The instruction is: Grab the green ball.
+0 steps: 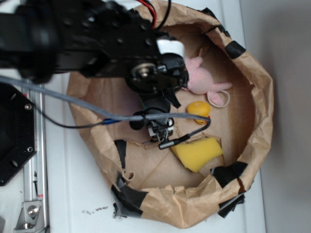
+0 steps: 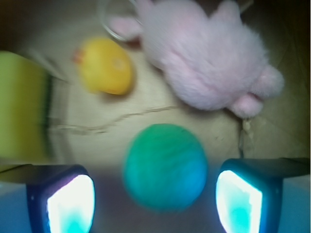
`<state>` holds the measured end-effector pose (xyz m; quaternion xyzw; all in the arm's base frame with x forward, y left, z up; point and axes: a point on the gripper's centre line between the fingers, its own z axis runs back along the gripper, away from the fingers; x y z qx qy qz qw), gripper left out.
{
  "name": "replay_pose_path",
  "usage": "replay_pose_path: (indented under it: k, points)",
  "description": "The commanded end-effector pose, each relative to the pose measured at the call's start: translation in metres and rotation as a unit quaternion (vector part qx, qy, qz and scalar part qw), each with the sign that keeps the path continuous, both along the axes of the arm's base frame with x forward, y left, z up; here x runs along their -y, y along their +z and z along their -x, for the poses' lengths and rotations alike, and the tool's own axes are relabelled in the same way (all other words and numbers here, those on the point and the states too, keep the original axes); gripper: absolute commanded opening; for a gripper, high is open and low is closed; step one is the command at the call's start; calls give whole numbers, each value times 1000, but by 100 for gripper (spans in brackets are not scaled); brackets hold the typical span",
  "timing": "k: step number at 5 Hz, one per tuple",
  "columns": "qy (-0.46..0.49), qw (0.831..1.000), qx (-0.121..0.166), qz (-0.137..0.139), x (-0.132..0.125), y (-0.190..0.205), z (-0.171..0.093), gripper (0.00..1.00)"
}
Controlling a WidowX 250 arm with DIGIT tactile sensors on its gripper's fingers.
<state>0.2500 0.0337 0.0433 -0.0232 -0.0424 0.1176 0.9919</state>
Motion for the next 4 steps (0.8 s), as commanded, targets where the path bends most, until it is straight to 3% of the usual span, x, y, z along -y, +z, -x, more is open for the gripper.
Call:
replay_pose_path:
  k: [1,2,3,4]
  points:
    - [-29,998,5,-59,4,1,-9,0]
    - [-33,997,35,-68,17,45,-6,0]
    - [-45,995,88,-33,26,95,-2,0]
    - [-63,991,111,-34,30,145,3,0]
